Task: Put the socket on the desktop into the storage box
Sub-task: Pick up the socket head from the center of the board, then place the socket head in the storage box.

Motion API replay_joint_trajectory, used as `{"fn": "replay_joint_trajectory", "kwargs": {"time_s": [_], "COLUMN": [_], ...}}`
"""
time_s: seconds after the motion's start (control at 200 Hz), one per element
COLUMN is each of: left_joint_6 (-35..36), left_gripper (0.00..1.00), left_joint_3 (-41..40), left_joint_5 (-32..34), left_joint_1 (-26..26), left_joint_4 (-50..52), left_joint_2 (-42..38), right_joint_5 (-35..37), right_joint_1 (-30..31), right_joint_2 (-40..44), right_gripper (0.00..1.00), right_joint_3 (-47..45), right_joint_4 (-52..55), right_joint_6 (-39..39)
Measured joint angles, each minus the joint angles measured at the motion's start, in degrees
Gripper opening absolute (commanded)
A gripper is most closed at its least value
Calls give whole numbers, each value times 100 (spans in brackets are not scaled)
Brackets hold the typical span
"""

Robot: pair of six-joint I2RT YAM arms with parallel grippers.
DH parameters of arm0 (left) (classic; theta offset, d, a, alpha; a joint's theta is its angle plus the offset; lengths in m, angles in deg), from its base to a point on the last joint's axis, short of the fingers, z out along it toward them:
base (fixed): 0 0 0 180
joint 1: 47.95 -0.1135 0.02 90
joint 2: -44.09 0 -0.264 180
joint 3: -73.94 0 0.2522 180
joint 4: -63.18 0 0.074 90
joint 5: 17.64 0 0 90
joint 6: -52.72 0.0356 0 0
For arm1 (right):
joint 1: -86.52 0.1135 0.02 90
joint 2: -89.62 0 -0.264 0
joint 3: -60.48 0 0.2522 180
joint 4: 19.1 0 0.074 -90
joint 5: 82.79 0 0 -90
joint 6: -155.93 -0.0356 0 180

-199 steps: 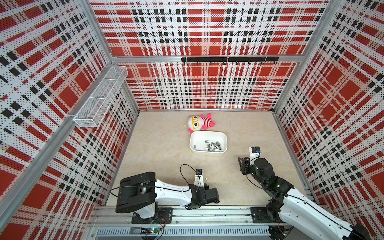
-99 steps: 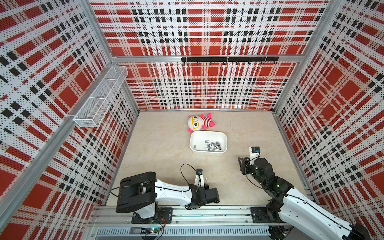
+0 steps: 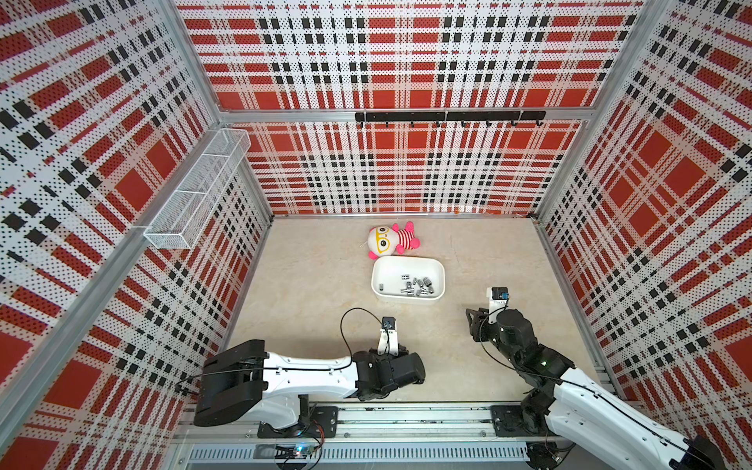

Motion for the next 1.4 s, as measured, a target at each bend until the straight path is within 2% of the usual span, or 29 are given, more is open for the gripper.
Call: {"fn": "replay_joint_trajectory", "kwargs": {"time_s": [0.185, 0.381, 0.591, 0.796, 1.007, 1.107, 1.207, 1.317, 1.403], "left_joint_6": [861, 1690, 2273, 2483, 2586, 2592, 2612, 2647, 2682], "left_gripper": [0, 0, 0, 0, 0, 8, 20, 46, 57], "left_joint_3": [483, 820, 1515, 2251, 2503, 2503, 2463, 2299, 2096], "left_joint_5": [57, -632, -1287, -1860, -2002, -2026, -2026, -2031, -2094], "left_joint_1": [-719, -1784, -2444, -2774, -2865, -2903, -2953, -3003, -3027], "left_joint_4": [-354, -1268, -1893, -2076, -2127, -2142, -2173, -2243, -2361], "left_joint_2": [-221, -92, 1097, 2516, 3040, 3040, 3003, 2806, 2551], "right_joint_5": [-2, -2, -11, -33, -66, -76, -79, -79, -81], "right_joint_1": [0, 0, 0, 0, 0, 0, 0, 0, 0], "right_joint_2": [20, 57, 61, 72, 66, 57, 52, 52, 44], "right_gripper": [46, 46, 46, 46, 46, 46, 46, 47, 48], "right_joint_3": [0, -31, -31, -31, -31, -31, -31, -31, -31], "right_joint_4": [0, 2, 0, 0, 0, -2, -2, -2, -4], "right_joint_6": [0, 0, 0, 2, 0, 2, 2, 2, 2]}}
